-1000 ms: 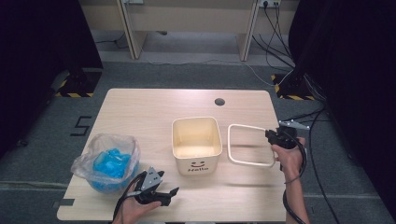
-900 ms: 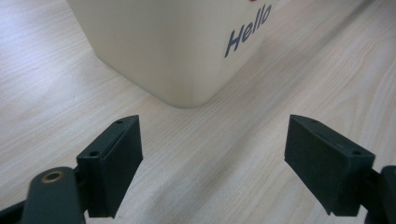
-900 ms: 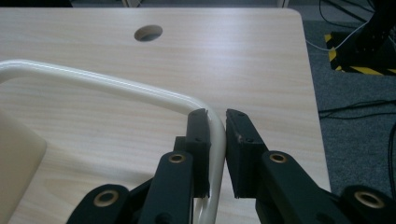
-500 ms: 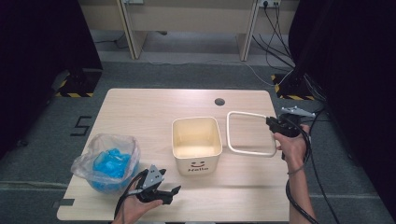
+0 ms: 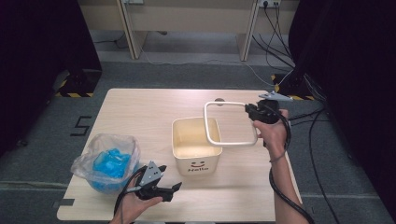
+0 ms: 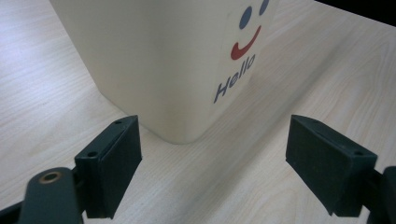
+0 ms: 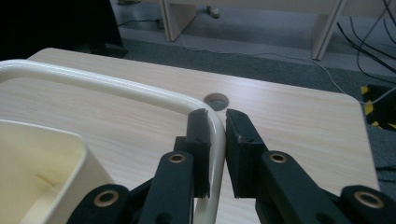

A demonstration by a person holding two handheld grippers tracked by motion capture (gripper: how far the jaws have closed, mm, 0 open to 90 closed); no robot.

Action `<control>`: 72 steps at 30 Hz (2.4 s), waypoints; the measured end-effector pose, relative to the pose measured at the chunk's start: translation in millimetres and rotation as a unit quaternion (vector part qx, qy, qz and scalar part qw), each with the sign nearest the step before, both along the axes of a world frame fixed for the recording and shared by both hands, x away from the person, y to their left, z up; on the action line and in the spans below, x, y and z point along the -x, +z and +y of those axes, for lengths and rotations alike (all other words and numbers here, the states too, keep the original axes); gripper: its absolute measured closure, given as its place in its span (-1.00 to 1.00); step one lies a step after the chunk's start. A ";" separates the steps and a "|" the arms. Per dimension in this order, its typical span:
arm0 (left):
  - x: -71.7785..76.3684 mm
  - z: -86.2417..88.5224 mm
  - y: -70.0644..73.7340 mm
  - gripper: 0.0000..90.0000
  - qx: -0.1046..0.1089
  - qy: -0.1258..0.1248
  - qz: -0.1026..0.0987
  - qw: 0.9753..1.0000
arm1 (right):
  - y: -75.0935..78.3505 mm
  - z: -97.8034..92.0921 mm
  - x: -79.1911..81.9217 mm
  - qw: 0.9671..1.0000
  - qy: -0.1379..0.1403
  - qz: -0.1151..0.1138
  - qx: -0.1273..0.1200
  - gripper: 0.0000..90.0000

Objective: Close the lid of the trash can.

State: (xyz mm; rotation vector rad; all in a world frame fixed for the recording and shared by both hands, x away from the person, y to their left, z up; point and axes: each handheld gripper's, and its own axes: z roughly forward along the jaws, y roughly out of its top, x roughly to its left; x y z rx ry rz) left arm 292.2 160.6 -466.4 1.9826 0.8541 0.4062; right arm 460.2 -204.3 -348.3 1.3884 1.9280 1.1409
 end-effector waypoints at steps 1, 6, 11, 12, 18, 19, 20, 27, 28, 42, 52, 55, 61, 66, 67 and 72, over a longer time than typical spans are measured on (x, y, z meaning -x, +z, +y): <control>-0.2 0.5 0.5 -0.61 0.000 0.002 0.000 1.000 | 1.3 6.1 -1.1 1.000 0.006 -0.001 0.003 0.79; -0.8 1.8 1.8 -0.61 0.003 0.006 -0.004 1.000 | 4.4 36.8 -5.1 0.999 0.033 0.000 0.010 0.79; -1.4 3.8 3.7 -0.61 0.004 0.011 -0.008 1.000 | 2.6 62.4 -7.7 0.998 0.054 0.002 0.013 0.79; -1.6 4.3 4.5 -0.61 0.005 0.012 -0.009 1.000 | 1.8 66.0 -8.2 0.998 0.057 0.002 0.014 0.79; -2.4 4.8 10.8 -0.61 0.011 0.014 -0.015 1.000 | -4.0 80.6 -8.5 0.997 0.069 0.010 0.017 0.79; -2.7 4.2 11.9 -0.61 0.013 0.014 -0.016 1.000 | -5.1 82.2 -8.4 0.997 0.069 0.012 0.017 0.79; -3.1 3.6 13.1 -0.61 0.013 0.014 -0.018 1.000 | -6.4 83.8 -8.2 0.997 0.071 0.013 0.018 0.79; -9.4 -4.3 25.0 -0.61 0.018 0.015 -0.034 0.999 | -16.6 94.1 -5.9 0.996 0.079 0.024 0.028 0.79; -10.2 -5.8 26.4 -0.61 0.019 0.016 -0.037 0.999 | -18.0 95.1 -5.7 0.996 0.081 0.025 0.028 0.79; -18.7 -14.9 44.2 -0.61 0.032 0.030 -0.073 0.996 | -25.4 103.8 -1.8 0.996 0.081 0.030 0.036 0.78; -26.9 -10.8 49.2 -0.61 0.032 0.044 -0.075 0.996 | -27.1 103.1 1.3 0.996 0.079 0.031 0.038 0.77; -27.2 -9.6 49.7 -0.61 0.029 0.043 -0.074 0.996 | -26.6 101.2 2.7 0.996 0.079 0.031 0.039 0.77; -29.2 -7.9 47.6 -0.60 0.030 0.049 -0.066 0.996 | -26.9 99.7 5.7 0.995 0.079 0.029 0.045 0.74; -29.8 -6.0 48.7 -0.59 0.034 0.050 -0.066 0.996 | -27.4 97.9 7.9 0.995 0.077 0.027 0.050 0.74; -29.6 -5.7 49.2 -0.59 0.037 0.050 -0.066 0.996 | -28.2 97.1 8.2 0.996 0.076 0.028 0.048 0.74; -31.2 -5.0 49.9 -0.59 0.038 0.051 -0.066 0.996 | -33.2 96.1 7.9 0.995 0.074 0.033 0.049 0.74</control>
